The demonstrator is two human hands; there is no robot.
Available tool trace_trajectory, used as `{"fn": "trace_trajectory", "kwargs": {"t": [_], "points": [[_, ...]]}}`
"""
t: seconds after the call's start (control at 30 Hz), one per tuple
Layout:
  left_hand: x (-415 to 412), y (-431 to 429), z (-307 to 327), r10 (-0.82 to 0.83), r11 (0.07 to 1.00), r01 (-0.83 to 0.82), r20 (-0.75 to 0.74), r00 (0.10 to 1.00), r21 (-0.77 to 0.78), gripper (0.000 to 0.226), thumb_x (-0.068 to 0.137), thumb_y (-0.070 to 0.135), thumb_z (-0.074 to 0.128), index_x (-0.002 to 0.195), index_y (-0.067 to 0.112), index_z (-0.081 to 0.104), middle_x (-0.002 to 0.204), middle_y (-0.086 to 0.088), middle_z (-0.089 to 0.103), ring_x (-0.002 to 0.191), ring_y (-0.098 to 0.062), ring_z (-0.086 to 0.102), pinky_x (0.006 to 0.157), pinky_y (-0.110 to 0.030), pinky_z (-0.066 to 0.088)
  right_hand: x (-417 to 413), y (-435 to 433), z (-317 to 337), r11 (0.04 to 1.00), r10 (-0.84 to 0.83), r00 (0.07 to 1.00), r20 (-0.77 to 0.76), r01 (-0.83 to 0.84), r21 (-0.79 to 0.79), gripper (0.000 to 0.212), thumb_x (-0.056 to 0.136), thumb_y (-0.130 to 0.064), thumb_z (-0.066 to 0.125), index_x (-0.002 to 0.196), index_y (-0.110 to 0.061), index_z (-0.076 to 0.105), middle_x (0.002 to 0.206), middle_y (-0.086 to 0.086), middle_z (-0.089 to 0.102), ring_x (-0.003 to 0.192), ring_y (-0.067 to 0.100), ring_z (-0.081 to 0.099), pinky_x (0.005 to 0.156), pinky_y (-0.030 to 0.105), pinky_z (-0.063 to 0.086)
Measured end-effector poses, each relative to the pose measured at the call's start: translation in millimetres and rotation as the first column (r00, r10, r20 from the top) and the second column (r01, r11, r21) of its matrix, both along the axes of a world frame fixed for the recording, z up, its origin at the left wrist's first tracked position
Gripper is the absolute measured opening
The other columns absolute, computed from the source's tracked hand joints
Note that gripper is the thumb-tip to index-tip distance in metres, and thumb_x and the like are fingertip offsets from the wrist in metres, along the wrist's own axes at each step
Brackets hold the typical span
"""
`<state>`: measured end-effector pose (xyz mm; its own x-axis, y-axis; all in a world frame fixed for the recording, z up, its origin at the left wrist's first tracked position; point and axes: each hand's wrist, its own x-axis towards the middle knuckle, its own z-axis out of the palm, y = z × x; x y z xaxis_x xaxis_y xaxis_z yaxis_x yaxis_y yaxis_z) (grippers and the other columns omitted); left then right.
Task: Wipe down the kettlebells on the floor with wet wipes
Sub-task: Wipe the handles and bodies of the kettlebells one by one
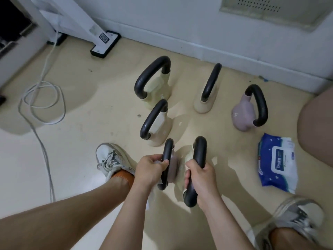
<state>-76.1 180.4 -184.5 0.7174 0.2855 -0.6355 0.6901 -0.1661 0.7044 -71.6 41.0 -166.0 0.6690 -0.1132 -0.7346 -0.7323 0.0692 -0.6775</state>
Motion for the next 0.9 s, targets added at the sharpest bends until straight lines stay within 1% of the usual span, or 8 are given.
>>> {"fn": "trace_trajectory", "kwargs": {"t": [0.1, 0.17, 0.23, 0.3, 0.4, 0.53, 0.67, 0.9], "points": [[2.7, -7.4, 24.5, 0.052, 0.973, -0.04, -0.044, 0.998, 0.228, 0.035, 0.085, 0.018, 0.06, 0.12, 0.016, 0.063, 0.092, 0.0, 0.067, 0.099, -0.024, 0.063, 0.082, -0.029, 0.047, -3.0, 3.8, 6.6, 0.98, 0.092, 0.996, 0.002, -0.09, -0.179, 0.013, 0.082, -0.018, 0.058, 0.088, -0.007, 0.056, 0.074, 0.012, 0.059, 0.063, 0.025, 0.056, 0.059, 0.03, 0.047], [5.4, -7.8, 51.9, 0.303, 0.953, -0.302, 0.005, 0.953, -0.018, 0.035, 0.087, 0.007, 0.053, 0.12, 0.01, 0.062, 0.107, -0.008, 0.065, 0.094, -0.021, 0.059, 0.077, -0.03, 0.045, 0.5, -0.3, 20.3, 0.84, 0.265, 0.963, 0.037, -0.212, -0.499, 0.049, 0.083, -0.029, 0.062, 0.125, -0.01, 0.047, 0.117, 0.015, 0.055, 0.11, 0.03, 0.053, 0.091, 0.037, 0.044], [7.3, -8.6, 86.1, 0.479, 0.795, -0.434, 0.0, 0.878, -0.424, 0.03, 0.088, -0.005, 0.047, 0.11, 0.006, 0.065, 0.099, -0.015, 0.069, 0.081, -0.02, 0.06, 0.07, -0.03, 0.049, 6.5, -4.1, 52.3, 0.786, 0.338, 0.926, 0.166, -0.181, -0.591, 0.062, 0.087, -0.036, 0.059, 0.14, -0.012, 0.037, 0.139, 0.014, 0.042, 0.13, 0.03, 0.037, 0.104, 0.038, 0.033], [5.7, -10.9, 120.0, 0.517, 0.664, -0.387, 0.02, 0.856, -0.64, 0.03, 0.088, -0.01, 0.046, 0.11, 0.003, 0.062, 0.085, -0.017, 0.067, 0.075, -0.026, 0.062, 0.067, -0.033, 0.054, 13.6, -3.3, 90.6, 0.902, 0.37, 0.903, 0.217, -0.295, -0.314, 0.051, 0.093, -0.045, 0.05, 0.134, -0.015, 0.048, 0.138, 0.011, 0.05, 0.127, 0.026, 0.045, 0.103, 0.034, 0.037], [-2.5, -16.5, 163.6, 0.453, 0.68, -0.227, 0.156, 0.878, -0.697, 0.028, 0.086, -0.008, 0.058, 0.111, 0.001, 0.062, 0.092, -0.02, 0.066, 0.08, -0.028, 0.065, 0.071, -0.035, 0.057, 6.2, -3.7, 135.9, 0.874, 0.45, 0.88, 0.151, -0.469, 0.131, 0.044, 0.089, -0.058, 0.053, 0.117, -0.026, 0.064, 0.115, 0.007, 0.069, 0.106, 0.026, 0.066, 0.091, 0.044, 0.054], [-18.3, -14.4, 205.2, 0.237, 0.881, -0.056, 0.335, 0.912, -0.47, 0.01, 0.088, 0.007, 0.066, 0.092, 0.003, 0.074, 0.078, -0.011, 0.066, 0.056, -0.016, 0.056, 0.056, -0.026, 0.048, -13.7, -13.4, 174.6, 0.901, 0.379, 0.86, 0.342, -0.428, 0.077, 0.025, 0.088, -0.024, 0.065, 0.099, -0.002, 0.068, 0.087, 0.011, 0.065, 0.076, 0.023, 0.057, 0.064, 0.028, 0.043], [-11.4, 10.9, 236.7, -0.04, 0.956, 0.151, 0.4, 0.916, -0.25, 0.014, 0.087, 0.024, 0.07, 0.093, 0.012, 0.076, 0.063, -0.002, 0.054, 0.045, -0.011, 0.034, 0.04, -0.02, 0.027, -16.6, -19.0, 207.5, 0.904, 0.207, 0.888, 0.41, -0.334, 0.268, 0.028, 0.087, -0.019, 0.068, 0.109, -0.003, 0.066, 0.093, 0.009, 0.067, 0.075, 0.017, 0.059, 0.07, 0.028, 0.042], [30.3, 96.1, 311.5, -0.627, 0.772, 0.579, 0.168, 0.761, 0.261, 0.018, 0.071, 0.022, 0.083, 0.083, 0.021, 0.07, 0.077, 0.002, 0.06, 0.069, -0.016, 0.043, 0.052, -0.024, 0.026, 18.2, 9.7, 234.3, 0.847, -0.078, 0.927, 0.367, -0.132, 0.514, 0.019, 0.092, -0.011, 0.061, 0.11, -0.006, 0.058, 0.088, 0.009, 0.065, 0.066, 0.015, 0.058, 0.052, 0.022, 0.049]]}}
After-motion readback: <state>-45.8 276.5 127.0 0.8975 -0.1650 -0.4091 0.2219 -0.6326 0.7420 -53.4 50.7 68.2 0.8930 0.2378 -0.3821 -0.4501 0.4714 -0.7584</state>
